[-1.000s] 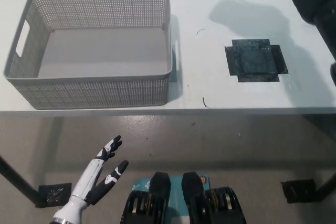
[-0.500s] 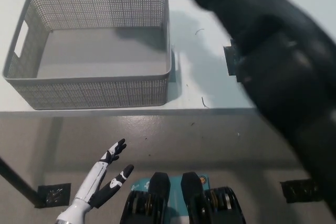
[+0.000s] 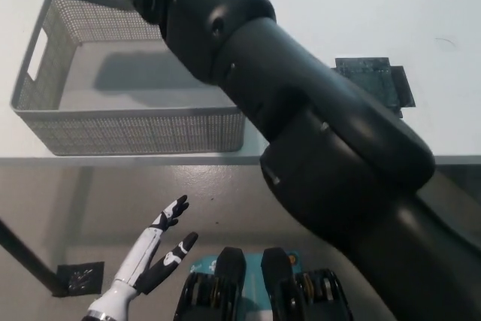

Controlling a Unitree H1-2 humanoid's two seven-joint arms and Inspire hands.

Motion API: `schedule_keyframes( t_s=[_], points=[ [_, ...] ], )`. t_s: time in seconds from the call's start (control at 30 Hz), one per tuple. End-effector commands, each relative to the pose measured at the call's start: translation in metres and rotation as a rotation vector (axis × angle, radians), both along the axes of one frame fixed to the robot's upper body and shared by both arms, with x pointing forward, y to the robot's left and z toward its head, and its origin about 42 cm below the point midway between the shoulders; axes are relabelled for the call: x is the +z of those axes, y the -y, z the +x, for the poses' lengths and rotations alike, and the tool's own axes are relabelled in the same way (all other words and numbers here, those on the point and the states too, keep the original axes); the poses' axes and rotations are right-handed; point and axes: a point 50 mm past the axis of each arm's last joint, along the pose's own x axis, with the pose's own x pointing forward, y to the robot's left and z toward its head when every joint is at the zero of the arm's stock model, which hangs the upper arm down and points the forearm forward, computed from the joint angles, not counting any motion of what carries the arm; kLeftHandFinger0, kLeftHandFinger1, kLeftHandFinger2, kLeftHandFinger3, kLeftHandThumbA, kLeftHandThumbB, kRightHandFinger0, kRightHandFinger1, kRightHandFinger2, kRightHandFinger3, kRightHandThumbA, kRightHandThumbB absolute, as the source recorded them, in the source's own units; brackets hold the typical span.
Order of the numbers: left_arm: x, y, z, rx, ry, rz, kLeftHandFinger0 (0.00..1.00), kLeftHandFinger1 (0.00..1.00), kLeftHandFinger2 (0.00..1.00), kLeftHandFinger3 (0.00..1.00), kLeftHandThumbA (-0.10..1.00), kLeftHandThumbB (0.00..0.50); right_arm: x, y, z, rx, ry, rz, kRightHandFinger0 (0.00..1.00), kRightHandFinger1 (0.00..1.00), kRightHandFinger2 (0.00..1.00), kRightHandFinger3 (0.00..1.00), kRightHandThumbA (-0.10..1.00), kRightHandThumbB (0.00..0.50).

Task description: Use the right hand to pick up a small rectangular container and put it into a bigger container on the left side

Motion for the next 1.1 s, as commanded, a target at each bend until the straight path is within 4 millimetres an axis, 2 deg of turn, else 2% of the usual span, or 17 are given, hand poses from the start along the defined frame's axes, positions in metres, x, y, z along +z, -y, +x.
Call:
schedule_keyframes(
  t_s=[0.0,0.07,0.13,0.17,0.23,0.33,0.37,0.4,0.43,0.47,0.5,0.53,0.57,0.63,0.73,0.93,1.07],
  points=[
    [0.017,0.007,0.01,-0.025,0.066,-0.011,1.0,1.0,1.0,1.0,0.89,0.125,0.015,-0.005,-0.004,-0.029,0.063,-0.016,0.0,0.0,0.18,0.86,-0.1,0.279],
    [0.019,0.008,0.011,-0.031,0.063,-0.006,1.0,1.0,1.0,1.0,0.91,0.151,0.003,-0.002,-0.001,-0.037,0.043,-0.012,0.0,0.0,0.09,0.71,-0.1,0.318],
    [0.02,0.009,0.012,-0.034,0.066,-0.005,1.0,1.0,1.0,1.0,0.92,0.154,-0.002,-0.001,-0.001,-0.046,0.035,-0.025,0.0,0.02,0.11,0.7,-0.1,0.311],
    [0.021,0.008,0.014,-0.038,0.067,-0.004,1.0,1.0,1.0,1.0,0.92,0.16,-0.005,0.0,0.0,-0.052,0.028,-0.034,0.15,0.2,0.33,0.77,-0.1,0.286],
    [0.02,0.009,0.014,-0.04,0.062,-0.002,1.0,1.0,1.0,1.0,0.92,0.168,-0.012,0.0,0.001,-0.049,0.029,-0.036,0.29,0.32,0.45,0.76,-0.1,0.268],
    [0.022,0.009,0.016,-0.046,0.068,-0.001,1.0,1.0,1.0,1.0,0.92,0.164,-0.022,-0.001,0.0,-0.031,0.011,-0.028,0.04,0.12,0.29,0.8,-0.1,0.264],
    [0.022,0.01,0.016,-0.044,0.073,0.003,1.0,1.0,1.0,1.0,0.93,0.174,-0.027,-0.004,-0.002,-0.023,-0.022,-0.024,0.0,0.09,0.29,0.83,-0.1,0.261],
    [0.022,0.009,0.017,-0.048,0.071,0.004,1.0,1.0,1.0,1.0,0.93,0.175,-0.027,-0.006,-0.003,-0.02,-0.039,-0.024,0.0,0.02,0.22,0.86,-0.1,0.266],
    [0.022,0.01,0.017,-0.051,0.07,0.007,1.0,1.0,1.0,1.0,0.93,0.183,-0.026,-0.009,-0.005,-0.018,-0.091,-0.026,0.51,0.69,0.95,1.0,0.26,0.258],
    [0.023,0.011,0.017,-0.054,0.069,0.008,1.0,1.0,1.0,1.0,0.93,0.184,-0.025,-0.012,-0.007,-0.018,-0.147,-0.03,0.78,1.0,1.0,1.0,0.27,0.264],
    [0.022,0.012,0.017,-0.055,0.066,0.007,1.0,1.0,1.0,1.0,0.93,0.191,-0.027,-0.012,-0.007,-0.019,-0.169,-0.031,0.98,1.0,1.0,1.0,0.36,0.353],
    [0.022,0.012,0.017,-0.056,0.064,0.007,1.0,1.0,1.0,1.0,0.93,0.192,-0.028,-0.013,-0.008,-0.02,-0.201,-0.031,1.0,1.0,1.0,1.0,0.4,0.381],
    [0.022,0.012,0.016,-0.053,0.057,0.01,1.0,1.0,1.0,1.0,0.94,0.205,-0.029,-0.015,-0.01,-0.017,-0.224,-0.075,1.0,1.0,1.0,1.0,0.55,0.495],
    [0.023,0.012,0.016,-0.054,0.06,0.01,1.0,1.0,1.0,1.0,0.94,0.194,-0.027,-0.017,-0.011,-0.004,-0.267,-0.063,1.0,1.0,1.0,1.0,0.7,0.5],
    [0.022,0.012,0.016,-0.054,0.059,0.006,1.0,1.0,1.0,1.0,0.94,0.192,-0.023,-0.018,-0.012,0.008,-0.275,-0.047,1.0,1.0,1.0,1.0,0.77,0.5],
    [0.023,0.01,0.018,-0.059,0.074,0.01,1.0,1.0,1.0,1.0,0.98,0.183,0.014,-0.016,-0.012,0.022,-0.176,-0.032,1.0,1.0,1.0,1.0,0.99,0.5],
    [0.022,0.009,0.018,-0.061,0.073,0.014,1.0,1.0,1.0,1.0,1.0,0.187,0.042,-0.01,-0.01,0.019,-0.112,0.02,1.0,1.0,1.0,1.0,1.0,0.5]
  ],
)
